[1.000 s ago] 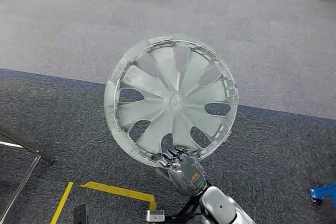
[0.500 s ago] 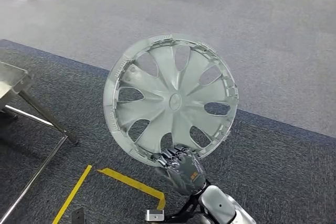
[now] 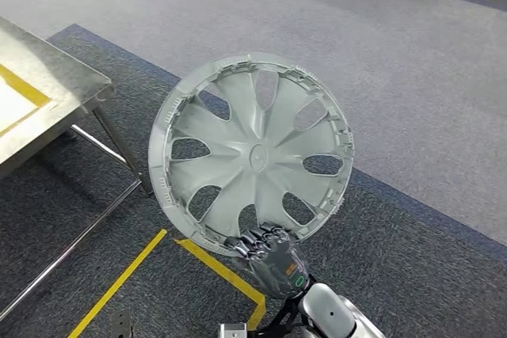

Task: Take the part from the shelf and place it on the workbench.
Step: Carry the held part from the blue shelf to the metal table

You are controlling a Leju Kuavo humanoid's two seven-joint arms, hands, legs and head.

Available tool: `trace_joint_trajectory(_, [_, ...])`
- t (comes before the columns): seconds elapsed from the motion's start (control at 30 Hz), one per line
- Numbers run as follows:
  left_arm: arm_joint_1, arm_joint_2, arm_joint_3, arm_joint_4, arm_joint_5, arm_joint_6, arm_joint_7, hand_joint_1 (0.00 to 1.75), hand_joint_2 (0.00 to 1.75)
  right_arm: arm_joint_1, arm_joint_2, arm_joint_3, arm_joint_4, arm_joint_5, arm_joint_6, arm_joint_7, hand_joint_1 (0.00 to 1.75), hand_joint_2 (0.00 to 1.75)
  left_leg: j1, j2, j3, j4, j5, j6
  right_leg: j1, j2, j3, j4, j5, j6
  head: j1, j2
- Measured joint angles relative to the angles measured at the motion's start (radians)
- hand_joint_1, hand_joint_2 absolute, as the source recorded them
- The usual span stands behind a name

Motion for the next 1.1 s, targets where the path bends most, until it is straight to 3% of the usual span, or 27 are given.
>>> trace_joint_trajectory(0.07, [-0.001, 0.0, -0.002, 0.0, -0.006, -0.009, 0.0, 0.0, 1.75, -0.003, 0.0, 0.001, 0.0, -0.002, 0.001, 0.0, 1.75, 1.75, 0.0, -0.025, -0.005, 0.006, -0.001, -0.009, -0.007, 0.052, 0.047, -0.103, 0.04, -0.005, -0.001, 0.0])
trace_joint_trajectory(0.1, [0.0, 0.0, -0.003, 0.0, -0.007, -0.012, 0.001, 0.0, 1.75, -0.003, 0.0, 0.002, 0.001, -0.004, 0.002, -0.001, 1.75, 1.75, 0.001, -0.035, -0.009, 0.007, 0.0, -0.014, -0.008, 0.069, 0.058, -0.122, 0.04, -0.007, -0.001, 0.0])
trace_joint_trajectory(0.13, [0.002, 0.0, -0.003, 0.0, -0.005, -0.013, 0.003, 0.0, 1.75, -0.004, 0.0, 0.002, 0.002, -0.007, 0.003, -0.003, 1.75, 1.75, 0.003, -0.047, -0.013, 0.008, 0.003, -0.02, -0.007, 0.07, 0.063, -0.127, 0.038, -0.009, -0.002, 0.0])
trace_joint_trajectory(0.17, [0.005, 0.001, -0.003, 0.001, -0.004, -0.012, 0.006, 0.0, 1.75, -0.007, 0.001, 0.004, 0.004, -0.01, 0.003, -0.006, 1.75, 1.75, 0.006, -0.056, -0.016, 0.007, 0.004, -0.025, -0.008, 0.058, 0.066, -0.129, 0.039, -0.012, -0.002, 0.0])
trace_joint_trajectory(0.23, [0.013, 0.002, -0.003, 0.002, -0.002, -0.006, 0.009, 0.0, 1.75, -0.016, 0.003, 0.008, 0.008, -0.016, 0.003, -0.012, 1.75, 1.75, 0.004, -0.026, -0.026, 0.03, -0.011, -0.036, -0.009, 0.032, 0.074, -0.134, 0.04, -0.022, -0.007, 0.0])
trace_joint_trajectory(0.3, [0.015, 0.002, -0.003, 0.002, -0.003, 0.002, 0.009, 0.0, 1.75, -0.023, 0.005, 0.009, 0.011, -0.019, 0.002, -0.014, 1.75, 1.75, 0.002, 0.035, -0.066, 0.121, -0.059, -0.047, -0.009, 0.0, 0.084, -0.137, 0.036, -0.032, -0.013, 0.0])
trace_joint_trajectory(0.37, [0.015, 0.003, -0.003, 0.002, -0.004, 0.009, 0.005, 0.0, 1.75, -0.024, 0.006, 0.012, 0.014, -0.02, 0.002, -0.016, 1.75, 1.75, 0.007, 0.06, -0.123, 0.242, -0.104, -0.054, -0.007, -0.036, 0.091, -0.137, 0.029, -0.037, -0.016, 0.0])
trace_joint_trajectory(0.4, [0.016, 0.003, -0.003, 0.002, -0.005, 0.011, 0.002, 0.0, 1.75, -0.024, 0.006, 0.015, 0.017, -0.021, 0.003, -0.017, 1.75, 1.75, 0.01, 0.064, -0.14, 0.276, -0.109, -0.056, -0.007, -0.052, 0.094, -0.137, 0.026, -0.038, -0.016, 0.0])
trace_joint_trajectory(0.43, [0.017, 0.004, -0.003, 0.002, -0.007, 0.013, -0.001, 0.0, 1.75, -0.024, 0.006, 0.019, 0.02, -0.021, 0.003, -0.018, 1.75, 1.75, 0.012, 0.067, -0.136, 0.266, -0.091, -0.058, -0.007, -0.067, 0.098, -0.137, 0.022, -0.037, -0.016, 0.0])
trace_joint_trajectory(0.47, [0.018, 0.004, -0.003, 0.002, -0.011, 0.014, -0.005, 0.0, 1.75, -0.024, 0.007, 0.023, 0.023, -0.022, 0.002, -0.018, 1.75, 1.75, 0.013, 0.073, -0.114, 0.222, -0.059, -0.058, -0.007, -0.081, 0.104, -0.137, 0.018, -0.035, -0.016, 0.0])
trace_joint_trajectory(0.53, [0.018, 0.007, -0.005, 0.002, -0.021, 0.016, -0.01, 0.0, 1.75, -0.024, 0.01, 0.028, 0.027, -0.022, 0.002, -0.018, 1.75, 1.75, 0.007, 0.112, -0.052, 0.091, 0.0, -0.054, -0.003, -0.108, 0.114, -0.136, 0.007, -0.027, -0.017, 0.0])
trace_joint_trajectory(0.6, [0.016, 0.008, -0.011, 0.002, -0.03, 0.015, -0.013, 0.0, 1.75, -0.025, 0.011, 0.028, 0.028, -0.021, 0.001, -0.017, 1.75, 1.75, -0.001, 0.142, -0.022, 0.023, 0.008, -0.045, 0.004, -0.129, 0.119, -0.137, -0.002, -0.016, -0.016, 0.0])
trace_joint_trajectory(0.67, [0.017, 0.009, -0.017, 0.002, -0.034, 0.013, -0.015, 0.0, 1.75, -0.026, 0.012, 0.03, 0.028, -0.02, 0.0, -0.016, 1.75, 1.75, -0.003, 0.129, -0.02, 0.015, 0.0, -0.034, 0.006, -0.147, 0.127, -0.142, -0.007, -0.005, -0.014, 0.0])
trace_joint_trajectory(0.7, [0.02, 0.009, -0.018, 0.002, -0.034, 0.011, -0.015, 0.0, 1.75, -0.026, 0.012, 0.031, 0.028, -0.02, 0.0, -0.016, 1.75, 1.75, -0.002, 0.118, -0.018, 0.012, 0.0, -0.029, 0.004, -0.141, 0.129, -0.14, -0.013, -0.001, -0.012, 0.0])
trace_joint_trajectory(0.77, [0.018, 0.01, -0.019, 0.002, -0.033, 0.007, -0.015, 0.0, 1.75, -0.026, 0.013, 0.034, 0.028, -0.02, 0.0, -0.015, 1.75, 1.75, 0.003, 0.096, -0.012, 0.006, 0.001, -0.016, 0.0, -0.094, 0.107, -0.091, -0.047, 0.007, -0.008, 0.0])
trace_joint_trajectory(0.83, [0.013, 0.01, -0.019, 0.002, -0.03, 0.003, -0.014, 0.0, 1.75, -0.025, 0.012, 0.034, 0.028, -0.02, 0.0, -0.015, 1.75, 1.75, 0.005, 0.074, -0.011, 0.006, 0.001, -0.008, -0.002, -0.045, 0.041, 0.031, -0.101, 0.008, -0.003, 0.0])
trace_joint_trajectory(0.9, [0.011, 0.01, -0.019, 0.003, -0.028, 0.001, -0.014, 0.0, 1.75, -0.024, 0.011, 0.036, 0.031, -0.025, 0.001, -0.019, 1.75, 1.75, 0.005, 0.048, -0.011, 0.006, 0.001, -0.005, -0.002, -0.033, -0.025, 0.133, -0.121, 0.008, -0.002, 0.0])
trace_joint_trajectory(0.93, [0.011, 0.01, -0.019, 0.003, -0.029, 0.001, -0.016, 0.0, 1.75, -0.024, 0.011, 0.037, 0.032, -0.03, 0.002, -0.023, 1.75, 1.75, 0.005, 0.034, -0.01, 0.006, 0.0, -0.004, -0.002, -0.03, -0.04, 0.138, -0.104, 0.007, -0.002, 0.0])
trace_joint_trajectory(0.97, [0.011, 0.009, -0.019, 0.003, -0.03, 0.001, -0.02, 0.0, 1.75, -0.027, 0.011, 0.038, 0.034, -0.038, 0.003, -0.028, 1.75, 1.75, 0.005, 0.02, -0.009, 0.007, 0.0, -0.005, -0.002, -0.026, -0.034, 0.105, -0.069, 0.005, -0.002, 0.0])
trace_joint_trajectory(1.03, [0.01, 0.005, -0.019, 0.003, -0.033, 0.004, -0.028, 0.0, 1.75, -0.039, 0.011, 0.04, 0.039, -0.053, 0.006, -0.039, 1.75, 1.75, 0.004, -0.007, -0.01, 0.009, 0.0, -0.008, -0.005, 0.011, 0.011, -0.024, 0.01, -0.002, -0.002, 0.0])
trace_joint_trajectory(1.1, [0.009, -0.001, -0.019, 0.003, -0.035, 0.015, -0.031, 0.0, 1.75, -0.058, 0.011, 0.042, 0.046, -0.067, 0.011, -0.052, 1.75, 1.75, 0.004, -0.031, -0.016, 0.012, 0.002, -0.017, -0.008, 0.047, 0.049, -0.11, 0.04, -0.007, -0.003, 0.0])
